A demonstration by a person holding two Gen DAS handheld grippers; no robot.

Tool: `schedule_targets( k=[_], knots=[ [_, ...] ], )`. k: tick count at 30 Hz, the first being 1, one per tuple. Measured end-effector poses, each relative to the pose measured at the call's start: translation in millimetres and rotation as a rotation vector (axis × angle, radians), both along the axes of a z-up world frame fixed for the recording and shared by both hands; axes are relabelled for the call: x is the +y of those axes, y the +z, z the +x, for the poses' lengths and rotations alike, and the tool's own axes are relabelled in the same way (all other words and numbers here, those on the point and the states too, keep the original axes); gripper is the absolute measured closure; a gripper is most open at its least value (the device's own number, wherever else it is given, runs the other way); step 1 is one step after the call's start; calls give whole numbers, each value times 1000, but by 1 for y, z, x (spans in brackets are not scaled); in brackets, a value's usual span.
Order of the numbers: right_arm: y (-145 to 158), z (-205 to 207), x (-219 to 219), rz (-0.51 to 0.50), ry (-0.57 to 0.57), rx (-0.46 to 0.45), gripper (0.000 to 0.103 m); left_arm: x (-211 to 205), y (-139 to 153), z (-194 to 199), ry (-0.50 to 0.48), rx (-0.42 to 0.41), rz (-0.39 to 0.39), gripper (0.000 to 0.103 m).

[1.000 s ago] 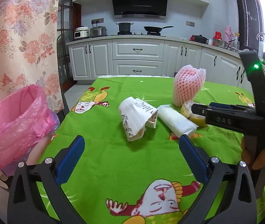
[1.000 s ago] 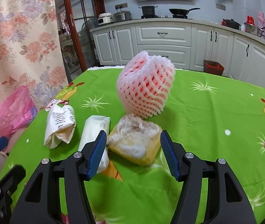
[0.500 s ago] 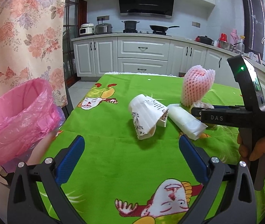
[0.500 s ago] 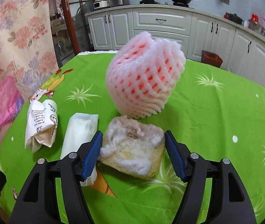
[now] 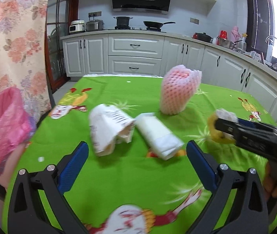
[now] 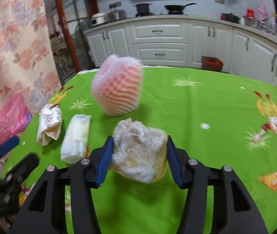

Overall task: Collect trash
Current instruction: 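Grasp the white wrapped roll with the left tool while the right tool grasps the bread slice, then carry the roll and bread slice over the pink bin and open both tools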

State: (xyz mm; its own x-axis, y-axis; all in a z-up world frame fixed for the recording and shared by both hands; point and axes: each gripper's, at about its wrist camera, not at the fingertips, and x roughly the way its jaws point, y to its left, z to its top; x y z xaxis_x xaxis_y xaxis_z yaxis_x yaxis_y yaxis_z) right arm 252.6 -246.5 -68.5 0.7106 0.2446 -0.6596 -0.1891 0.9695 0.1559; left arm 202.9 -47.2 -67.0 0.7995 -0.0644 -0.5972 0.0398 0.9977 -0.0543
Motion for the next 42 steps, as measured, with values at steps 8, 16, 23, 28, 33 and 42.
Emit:
schedule_targets(
  k=[8, 16, 23, 28, 33, 42],
  knots=[
    [6, -16, -49, 66, -65, -33, 52, -42, -13, 42, 35, 87, -21, 27],
    [8, -22, -63, 108, -52, -44, 52, -54, -30, 81, 126, 190, 7, 39],
    [4, -26, -67, 132, -50, -39, 52, -54, -39, 88, 125, 238, 25, 65],
    [2, -30, -67, 133, -51, -36, 52, -59, -37, 75, 82, 222, 5, 67],
    [2, -37, -65, 123, -54, -31, 52, -62, -29, 51, 40, 188, -18, 67],
    [-1, -56, -51, 106, -41, -25, 52, -63, -5, -1, -37, 66, -14, 67]
  ],
)
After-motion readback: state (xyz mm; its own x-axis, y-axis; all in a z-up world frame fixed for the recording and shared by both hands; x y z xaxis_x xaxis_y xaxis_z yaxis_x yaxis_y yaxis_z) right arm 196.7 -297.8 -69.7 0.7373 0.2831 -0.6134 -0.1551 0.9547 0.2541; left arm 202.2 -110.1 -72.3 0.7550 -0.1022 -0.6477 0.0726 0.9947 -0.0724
